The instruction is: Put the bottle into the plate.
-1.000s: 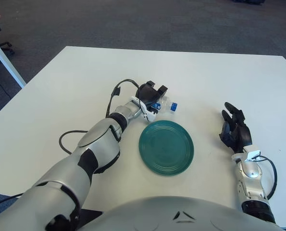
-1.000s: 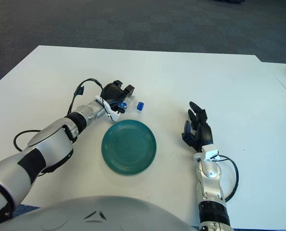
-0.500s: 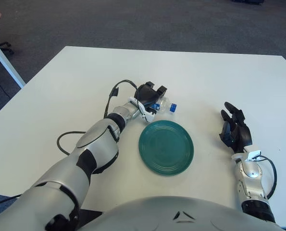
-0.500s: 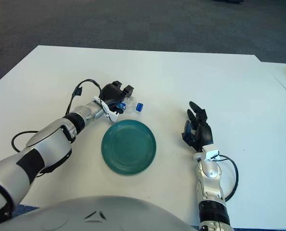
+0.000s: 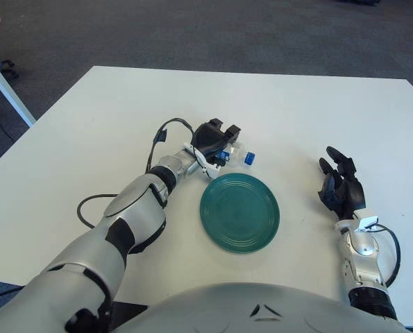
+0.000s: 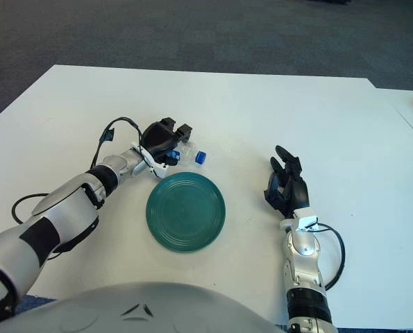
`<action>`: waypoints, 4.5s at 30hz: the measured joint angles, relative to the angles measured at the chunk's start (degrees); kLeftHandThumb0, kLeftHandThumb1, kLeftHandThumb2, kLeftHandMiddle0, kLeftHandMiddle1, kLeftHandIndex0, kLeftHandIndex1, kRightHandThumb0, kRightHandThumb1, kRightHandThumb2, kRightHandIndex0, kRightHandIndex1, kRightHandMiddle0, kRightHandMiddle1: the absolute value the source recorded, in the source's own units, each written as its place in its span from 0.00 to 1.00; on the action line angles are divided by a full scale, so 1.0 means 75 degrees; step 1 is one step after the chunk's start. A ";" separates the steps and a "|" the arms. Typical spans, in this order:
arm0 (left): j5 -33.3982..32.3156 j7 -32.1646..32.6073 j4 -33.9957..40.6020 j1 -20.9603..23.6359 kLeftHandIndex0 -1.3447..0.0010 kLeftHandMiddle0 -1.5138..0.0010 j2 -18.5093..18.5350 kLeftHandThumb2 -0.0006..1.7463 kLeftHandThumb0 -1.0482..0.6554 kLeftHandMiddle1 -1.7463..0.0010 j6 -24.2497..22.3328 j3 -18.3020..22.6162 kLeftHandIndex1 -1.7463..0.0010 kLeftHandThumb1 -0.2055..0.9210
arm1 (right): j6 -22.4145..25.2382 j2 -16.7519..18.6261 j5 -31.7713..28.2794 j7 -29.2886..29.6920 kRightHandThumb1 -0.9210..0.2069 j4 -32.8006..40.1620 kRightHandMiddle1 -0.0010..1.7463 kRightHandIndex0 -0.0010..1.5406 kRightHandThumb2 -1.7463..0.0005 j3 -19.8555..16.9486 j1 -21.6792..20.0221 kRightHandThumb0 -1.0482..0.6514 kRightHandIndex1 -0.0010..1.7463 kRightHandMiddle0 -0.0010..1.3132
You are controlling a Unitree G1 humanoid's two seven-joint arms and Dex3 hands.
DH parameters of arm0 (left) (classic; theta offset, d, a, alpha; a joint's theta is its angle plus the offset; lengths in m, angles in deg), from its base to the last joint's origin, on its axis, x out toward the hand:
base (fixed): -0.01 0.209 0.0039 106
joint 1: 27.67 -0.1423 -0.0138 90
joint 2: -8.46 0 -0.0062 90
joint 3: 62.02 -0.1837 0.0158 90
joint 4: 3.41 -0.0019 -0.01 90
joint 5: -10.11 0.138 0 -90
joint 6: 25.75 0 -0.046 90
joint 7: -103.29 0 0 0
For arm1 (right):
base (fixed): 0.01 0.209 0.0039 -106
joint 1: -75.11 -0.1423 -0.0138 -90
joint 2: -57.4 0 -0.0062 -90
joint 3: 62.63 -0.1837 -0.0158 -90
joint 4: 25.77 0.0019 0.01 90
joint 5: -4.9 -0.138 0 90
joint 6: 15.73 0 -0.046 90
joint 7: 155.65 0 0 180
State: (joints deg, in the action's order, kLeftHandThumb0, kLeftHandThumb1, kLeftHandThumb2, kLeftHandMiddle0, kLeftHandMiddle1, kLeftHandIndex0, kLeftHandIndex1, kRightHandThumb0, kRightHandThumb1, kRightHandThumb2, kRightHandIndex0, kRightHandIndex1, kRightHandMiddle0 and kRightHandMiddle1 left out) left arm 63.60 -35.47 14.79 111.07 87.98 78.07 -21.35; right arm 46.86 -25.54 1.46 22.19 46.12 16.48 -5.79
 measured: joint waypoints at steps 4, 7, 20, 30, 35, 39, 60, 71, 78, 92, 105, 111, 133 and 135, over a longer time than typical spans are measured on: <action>-0.0004 0.0101 0.0380 -0.0177 0.55 0.23 0.0023 0.75 0.34 0.00 0.0024 0.0094 0.00 0.47 | 0.0057 0.0003 0.0005 0.0039 0.00 -0.0001 0.36 0.23 0.49 0.0004 -0.0012 0.16 0.01 0.00; -0.0028 0.0140 0.0861 -0.0380 0.55 0.24 0.0080 0.74 0.34 0.00 0.0014 0.0229 0.00 0.47 | 0.0114 0.0013 0.0002 0.0061 0.00 -0.0001 0.36 0.23 0.49 0.0005 -0.0034 0.16 0.01 0.00; -0.0002 0.0190 0.2527 -0.0981 0.52 0.25 0.0241 0.79 0.33 0.00 -0.0573 0.0624 0.00 0.41 | 0.0181 0.0054 0.0005 0.0159 0.00 -0.0149 0.34 0.22 0.48 0.0000 -0.0200 0.17 0.00 0.00; 0.0099 -0.0561 0.5141 -0.2075 0.52 0.26 0.0709 0.78 0.33 0.00 -0.0977 0.0949 0.00 0.42 | 0.0123 0.0029 0.0033 0.0230 0.00 -0.0569 0.36 0.23 0.48 -0.0004 -0.0558 0.16 0.00 0.01; 0.0124 -0.0934 0.5590 -0.2216 0.55 0.26 0.0796 0.75 0.34 0.00 -0.1036 0.1157 0.00 0.46 | 0.0118 0.0005 0.0182 0.0349 0.00 -0.0770 0.36 0.23 0.48 0.0033 -0.0703 0.15 0.00 0.01; 0.0175 -0.0967 0.5686 -0.2221 0.55 0.26 0.0835 0.75 0.34 0.00 -0.1086 0.1252 0.00 0.46 | 0.0120 -0.0022 0.0292 0.0415 0.00 -0.0866 0.36 0.23 0.48 0.0051 -0.0792 0.15 0.00 0.01; 0.0365 -0.1954 0.7146 -0.2806 0.50 0.25 0.1525 0.81 0.32 0.00 -0.0039 0.1306 0.00 0.39 | 0.0110 -0.0081 0.0288 0.0461 0.00 -0.1258 0.37 0.21 0.49 0.0050 -0.1140 0.16 0.00 0.00; -0.0310 -0.4504 0.8983 -0.3765 0.55 0.29 0.1813 0.75 0.34 0.00 -0.0264 0.1697 0.00 0.46 | 0.0081 -0.0144 0.0290 0.0463 0.00 -0.1598 0.34 0.19 0.50 0.0020 -0.1354 0.16 0.00 0.00; -0.0327 -0.4996 0.9172 -0.3932 0.55 0.28 0.1910 0.75 0.34 0.00 -0.0153 0.1750 0.00 0.46 | -0.0011 -0.0155 0.0288 0.0456 0.00 -0.1764 0.34 0.20 0.49 0.0020 -0.1484 0.16 0.00 0.00; -0.0100 -0.5933 0.9833 -0.4894 0.57 0.29 0.2096 0.72 0.35 0.00 -0.0448 0.1784 0.00 0.50 | -0.0067 -0.0196 0.0268 0.0447 0.00 -0.2000 0.35 0.20 0.49 -0.0023 -0.1639 0.17 0.00 0.00; -0.0049 -0.6361 1.0123 -0.5057 0.60 0.31 0.2334 0.69 0.36 0.00 -0.0270 0.1886 0.00 0.54 | -0.0083 -0.0199 0.0277 0.0474 0.00 -0.2043 0.35 0.20 0.49 -0.0021 -0.1669 0.16 0.00 0.00; -0.0020 -0.6495 1.0123 -0.5066 0.61 0.31 0.2356 0.67 0.36 0.00 -0.0265 0.1915 0.00 0.56 | -0.0103 -0.0198 0.0283 0.0522 0.00 -0.2043 0.36 0.20 0.49 -0.0016 -0.1668 0.16 0.00 0.00; 0.0173 -0.6353 0.9927 -0.5096 0.61 0.33 0.2304 0.67 0.36 0.00 0.0088 0.1908 0.00 0.56 | -0.0074 -0.0199 0.0300 0.0682 0.00 -0.1961 0.35 0.20 0.49 -0.0006 -0.1616 0.15 0.00 0.00; 0.0172 -0.6348 0.9889 -0.5095 0.65 0.34 0.2271 0.61 0.37 0.00 0.0091 0.1907 0.01 0.63 | -0.0064 -0.0199 0.0300 0.0682 0.00 -0.1942 0.35 0.20 0.49 -0.0006 -0.1607 0.16 0.00 0.00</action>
State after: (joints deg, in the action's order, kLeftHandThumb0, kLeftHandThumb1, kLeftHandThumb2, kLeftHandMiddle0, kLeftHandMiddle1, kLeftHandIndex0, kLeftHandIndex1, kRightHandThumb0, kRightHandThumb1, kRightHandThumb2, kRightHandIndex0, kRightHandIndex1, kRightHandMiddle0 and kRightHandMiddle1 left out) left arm 64.89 -83.08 88.95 72.86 105.01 78.75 -7.05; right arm 46.38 -27.03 3.71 27.31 31.56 16.44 -17.84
